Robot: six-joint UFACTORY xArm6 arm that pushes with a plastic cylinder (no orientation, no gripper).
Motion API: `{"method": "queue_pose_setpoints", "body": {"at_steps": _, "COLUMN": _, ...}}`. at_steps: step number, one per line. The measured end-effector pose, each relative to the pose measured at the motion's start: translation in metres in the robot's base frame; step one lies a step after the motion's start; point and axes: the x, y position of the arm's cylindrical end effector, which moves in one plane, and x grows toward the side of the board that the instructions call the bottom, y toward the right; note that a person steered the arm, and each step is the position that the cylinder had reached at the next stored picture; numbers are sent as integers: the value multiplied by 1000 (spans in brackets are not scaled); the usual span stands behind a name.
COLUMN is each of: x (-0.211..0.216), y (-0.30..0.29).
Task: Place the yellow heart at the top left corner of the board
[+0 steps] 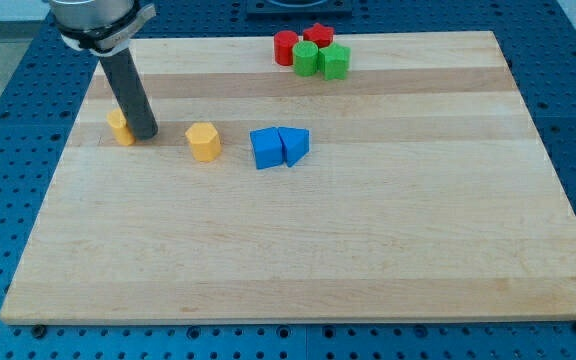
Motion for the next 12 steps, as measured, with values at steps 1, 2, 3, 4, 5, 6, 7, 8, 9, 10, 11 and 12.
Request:
{"method": "queue_pose_setpoints", "body": {"at_steps": 1, "x": 27, "y": 0}}
{"method": "queue_pose_setpoints", "body": {"at_steps": 2, "x": 22, "y": -28}}
{"method": "queue_pose_setpoints", "body": {"at_steps": 3, "x": -48, "y": -49}}
{"method": "queue_pose_setpoints", "body": {"at_steps": 4, "x": -102, "y": -57}}
{"method": "queue_pose_setpoints", "body": {"at_steps": 5, "x": -84, "y": -70}}
{"method": "queue_pose_setpoints", "body": {"at_steps": 6, "x": -51, "y": -72}}
{"method": "queue_pose_setpoints", "body": {"at_steps": 7, "x": -53, "y": -39}}
{"method": "queue_pose_setpoints", "body": {"at_steps": 8, "x": -77, "y": -27}}
{"method": "queue_pose_setpoints", "body": {"at_steps": 9, "x": -120, "y": -49}}
{"method": "queue_pose_setpoints", "body": {"at_steps": 10, "x": -128, "y": -53}}
{"method": "queue_pose_setpoints", "body": {"at_steps": 11, "x": -110, "y": -39}}
{"method": "queue_pose_setpoints", "body": {"at_steps": 12, "x": -108, "y": -10}}
